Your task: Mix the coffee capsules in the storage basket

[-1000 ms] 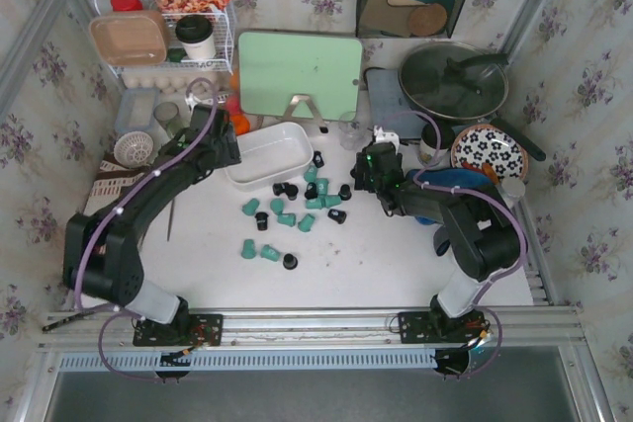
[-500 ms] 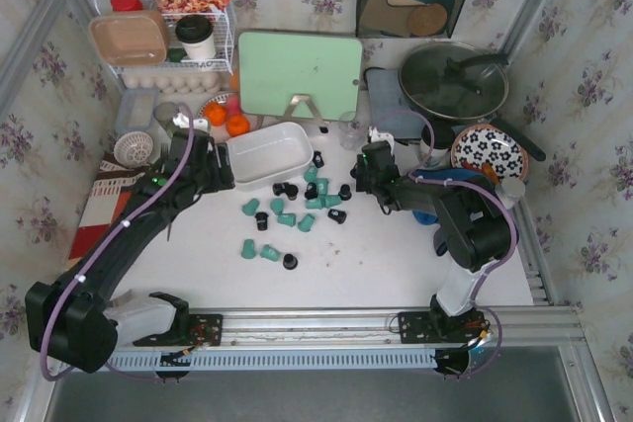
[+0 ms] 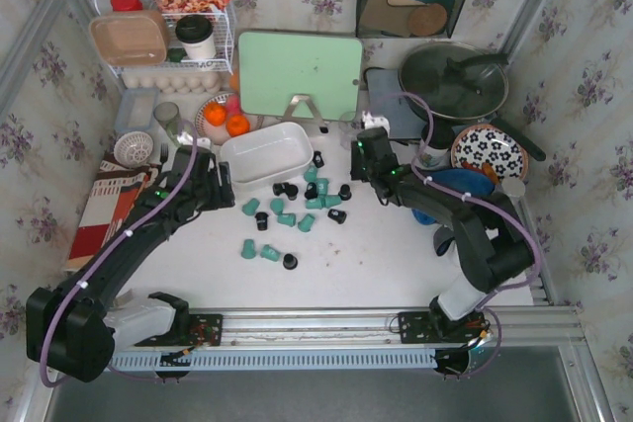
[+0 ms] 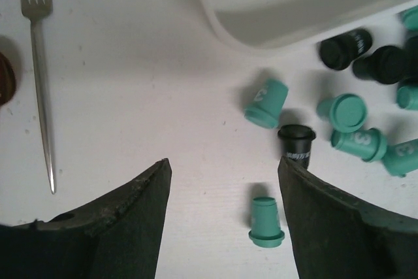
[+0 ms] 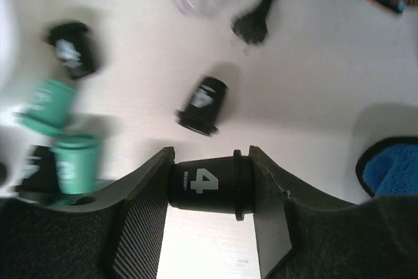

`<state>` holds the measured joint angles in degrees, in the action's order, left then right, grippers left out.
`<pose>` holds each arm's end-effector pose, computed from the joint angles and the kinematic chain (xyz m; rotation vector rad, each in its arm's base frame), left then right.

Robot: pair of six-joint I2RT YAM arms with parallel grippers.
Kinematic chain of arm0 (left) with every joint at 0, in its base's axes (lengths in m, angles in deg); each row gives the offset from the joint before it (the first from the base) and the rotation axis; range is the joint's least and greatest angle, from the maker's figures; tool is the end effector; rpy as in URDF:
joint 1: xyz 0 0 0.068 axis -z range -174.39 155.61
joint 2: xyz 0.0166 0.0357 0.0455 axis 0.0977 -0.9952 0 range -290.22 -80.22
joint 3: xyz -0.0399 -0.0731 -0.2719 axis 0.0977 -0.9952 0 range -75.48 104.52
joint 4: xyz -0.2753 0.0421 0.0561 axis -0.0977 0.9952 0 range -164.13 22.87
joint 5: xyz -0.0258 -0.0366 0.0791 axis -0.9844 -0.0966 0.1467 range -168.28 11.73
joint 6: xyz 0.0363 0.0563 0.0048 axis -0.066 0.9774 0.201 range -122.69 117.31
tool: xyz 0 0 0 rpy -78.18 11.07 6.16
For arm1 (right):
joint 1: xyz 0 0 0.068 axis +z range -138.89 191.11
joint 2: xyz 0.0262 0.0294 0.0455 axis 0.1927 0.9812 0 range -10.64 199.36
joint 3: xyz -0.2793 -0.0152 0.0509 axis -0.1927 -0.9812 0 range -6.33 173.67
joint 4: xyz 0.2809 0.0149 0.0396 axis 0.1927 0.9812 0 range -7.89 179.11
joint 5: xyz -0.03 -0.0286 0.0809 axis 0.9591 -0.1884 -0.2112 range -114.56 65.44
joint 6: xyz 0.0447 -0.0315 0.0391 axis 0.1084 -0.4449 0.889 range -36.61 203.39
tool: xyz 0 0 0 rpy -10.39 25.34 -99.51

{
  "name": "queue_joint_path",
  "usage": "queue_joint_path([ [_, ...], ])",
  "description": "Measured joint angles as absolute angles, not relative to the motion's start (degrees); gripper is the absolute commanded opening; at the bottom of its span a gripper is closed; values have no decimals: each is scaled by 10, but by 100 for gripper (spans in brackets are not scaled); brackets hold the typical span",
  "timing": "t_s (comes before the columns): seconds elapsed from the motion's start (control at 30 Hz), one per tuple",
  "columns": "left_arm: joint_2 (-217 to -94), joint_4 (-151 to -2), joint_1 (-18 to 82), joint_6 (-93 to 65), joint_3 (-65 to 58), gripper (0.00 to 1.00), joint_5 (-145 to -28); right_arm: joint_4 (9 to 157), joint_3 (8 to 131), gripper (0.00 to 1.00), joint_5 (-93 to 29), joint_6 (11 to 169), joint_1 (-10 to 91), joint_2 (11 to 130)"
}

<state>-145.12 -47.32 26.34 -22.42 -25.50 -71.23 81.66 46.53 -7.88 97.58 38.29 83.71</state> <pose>0.2579 -0.0906 0.2674 -0.0433 2.3024 -0.2237 0.3421 0.1584 0.1729 -0.1051 2.2491 0.0531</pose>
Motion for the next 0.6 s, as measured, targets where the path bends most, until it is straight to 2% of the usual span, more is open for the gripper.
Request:
queue_joint_path([
  [0.17, -1456, -479, 264, -237, -276, 70, -720, 835, 528, 25, -70, 953, 436, 787],
  [0.27, -1469, -497, 264, -245, -283, 69, -733, 809, 562, 25, -108, 949, 468, 789],
  [0.47, -1524, -507, 264, -249, -283, 69, -733, 718, 623, 26, -181, 964, 485, 886],
  [0.6, -1562, -510, 265, -249, -270, 69, -733, 695, 679, 33, -213, 967, 496, 969],
])
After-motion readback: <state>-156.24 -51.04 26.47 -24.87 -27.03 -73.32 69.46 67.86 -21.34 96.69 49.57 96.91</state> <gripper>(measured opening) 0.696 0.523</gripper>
